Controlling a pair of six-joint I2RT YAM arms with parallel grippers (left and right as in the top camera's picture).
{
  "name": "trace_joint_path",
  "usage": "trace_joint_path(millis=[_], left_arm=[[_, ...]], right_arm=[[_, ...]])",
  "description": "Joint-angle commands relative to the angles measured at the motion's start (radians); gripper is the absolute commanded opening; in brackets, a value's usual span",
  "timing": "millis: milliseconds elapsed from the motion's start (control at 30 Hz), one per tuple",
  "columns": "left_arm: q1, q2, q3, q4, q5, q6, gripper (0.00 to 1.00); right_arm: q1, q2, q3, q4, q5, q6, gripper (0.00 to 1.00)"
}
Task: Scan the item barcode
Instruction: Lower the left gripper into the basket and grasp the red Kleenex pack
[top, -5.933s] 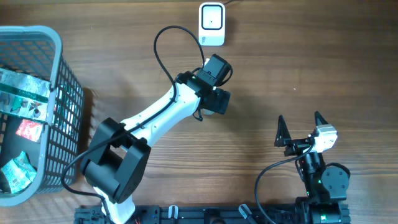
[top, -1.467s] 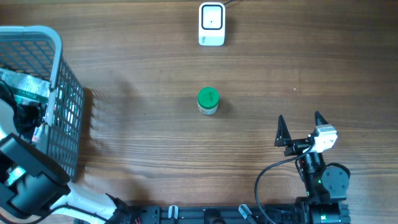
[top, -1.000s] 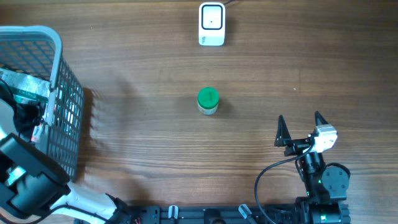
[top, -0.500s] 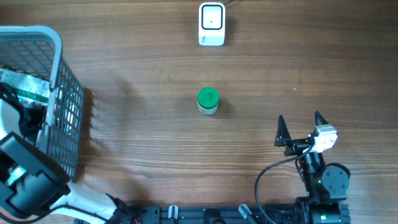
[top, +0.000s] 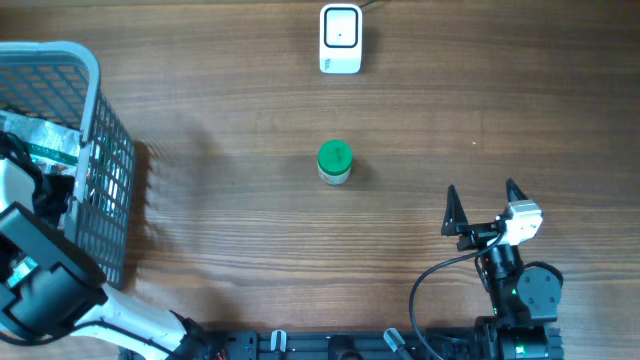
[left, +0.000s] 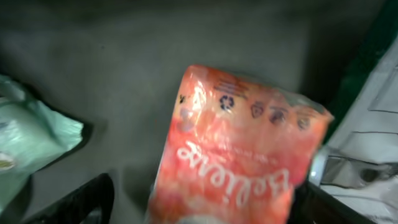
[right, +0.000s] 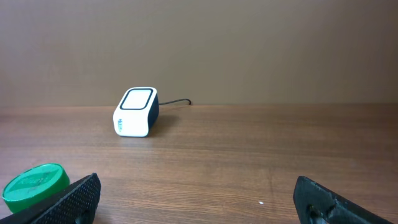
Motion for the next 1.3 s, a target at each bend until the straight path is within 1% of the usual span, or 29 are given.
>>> trace_joint_path(millis=[0, 67, 100, 167, 233, 400, 467, 600, 667, 767, 933, 1000, 1100, 1233, 1267], left_arm=[[0.005, 0.061, -0.017, 0.003, -0.014, -0.003, 0.4], [0.005, 0.062, -0.017, 0.003, -0.013, -0.004, 0.19], [0.005, 0.059, -0.017, 0.003, -0.013, -0.004, 0.15], [0.005, 0.05, -0.017, -0.002, -0.013, -0.004, 0.15], [0.003, 0.021, -0.007, -0.021, 0.003, -0.004, 0.11], [0.003, -0.102, 0.048, -0.09, 0.079, -0.004, 0.11], [0.001, -0.195, 0.067, -0.118, 0.124, -0.004, 0.11], [-0.007, -0.38, 0.067, -0.122, 0.198, -0.004, 0.11], [-0.02, -0.454, 0.067, -0.122, 0.205, -0.004, 0.12], [-0.082, -0.595, 0.067, -0.126, 0.205, -0.003, 0.13], [-0.196, -0.705, 0.067, -0.125, 0.201, 0.0, 0.13], [-0.239, -0.746, 0.067, -0.117, 0.157, 0.0, 0.13], [-0.264, -0.794, 0.067, -0.093, 0.105, 0.004, 0.13], [-0.264, -0.851, 0.067, -0.061, 0.111, 0.028, 0.13], [-0.265, -0.874, 0.067, -0.048, 0.145, 0.059, 0.13]], right_arm=[[0.006, 0.0, -0.001, 0.005, -0.005, -0.009, 1.0], [0.006, 0.0, -0.001, 0.005, -0.005, -0.009, 1.0], [0.006, 0.0, -0.001, 0.005, -0.005, -0.009, 1.0], [0.006, 0.0, -0.001, 0.005, -0.005, -0.009, 1.0], [0.006, 0.0, -0.001, 0.005, -0.005, -0.008, 1.0], [0.006, 0.0, -0.001, 0.005, -0.005, -0.008, 1.0], [0.006, 0.0, -0.001, 0.005, -0.005, -0.008, 1.0], [0.006, 0.0, -0.001, 0.005, -0.005, -0.008, 1.0], [0.006, 0.0, -0.001, 0.005, -0.005, -0.009, 1.0], [0.006, 0.0, -0.001, 0.005, -0.005, -0.008, 1.0], [0.006, 0.0, -0.001, 0.005, -0.005, -0.009, 1.0], [0.006, 0.0, -0.001, 0.005, -0.005, -0.008, 1.0], [0.006, 0.0, -0.001, 0.005, -0.005, -0.009, 1.0], [0.006, 0.0, -0.001, 0.005, -0.005, -0.009, 1.0], [0.006, 0.0, -0.001, 0.005, -0.005, -0.008, 1.0]])
